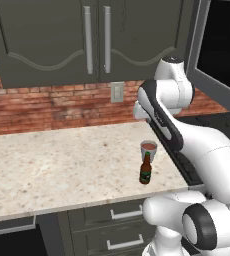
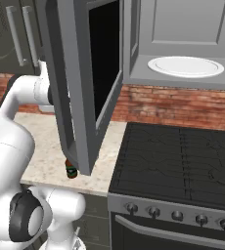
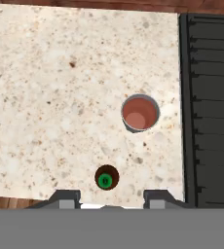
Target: Place the microwavable item in the microwave. Then, close the microwave door and press the start button.
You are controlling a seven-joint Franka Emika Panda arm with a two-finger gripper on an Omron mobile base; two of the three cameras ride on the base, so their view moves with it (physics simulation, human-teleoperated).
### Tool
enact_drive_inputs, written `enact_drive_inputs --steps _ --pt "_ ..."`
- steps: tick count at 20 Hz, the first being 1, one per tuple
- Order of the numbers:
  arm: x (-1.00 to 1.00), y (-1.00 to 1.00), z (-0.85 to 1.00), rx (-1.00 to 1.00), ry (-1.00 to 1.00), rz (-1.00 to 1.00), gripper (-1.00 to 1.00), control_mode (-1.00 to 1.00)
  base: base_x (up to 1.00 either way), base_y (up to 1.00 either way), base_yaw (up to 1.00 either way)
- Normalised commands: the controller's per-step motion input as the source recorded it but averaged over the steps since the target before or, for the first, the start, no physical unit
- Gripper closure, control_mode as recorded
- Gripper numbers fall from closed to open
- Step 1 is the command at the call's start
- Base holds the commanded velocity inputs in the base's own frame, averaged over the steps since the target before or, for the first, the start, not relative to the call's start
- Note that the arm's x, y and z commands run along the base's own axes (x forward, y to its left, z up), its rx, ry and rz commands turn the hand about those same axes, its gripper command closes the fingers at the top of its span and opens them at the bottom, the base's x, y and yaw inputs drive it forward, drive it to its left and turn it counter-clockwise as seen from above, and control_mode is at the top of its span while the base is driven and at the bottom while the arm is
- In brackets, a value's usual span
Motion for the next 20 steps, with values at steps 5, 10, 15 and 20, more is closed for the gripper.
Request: enact_drive_inputs --steps 5,10,15,20 --pt "0.0 0.02 -0.39 -0.01 0.01 0.0 -1.0 -1.0 0.0 0.0 0.0" --pt "0.04 -0.12 -0.56 0.01 0.1 -0.09 -1.0 -1.0 0.0 0.0 0.0" --pt "0.16 -0.39 -0.38 0.03 0.15 -0.17 -1.0 -1.0 0.0 0.0 0.0" --pt "0.19 -0.15 -0.35 0.0 0.14 -0.23 -1.0 -1.0 0.0 0.0 0.0"
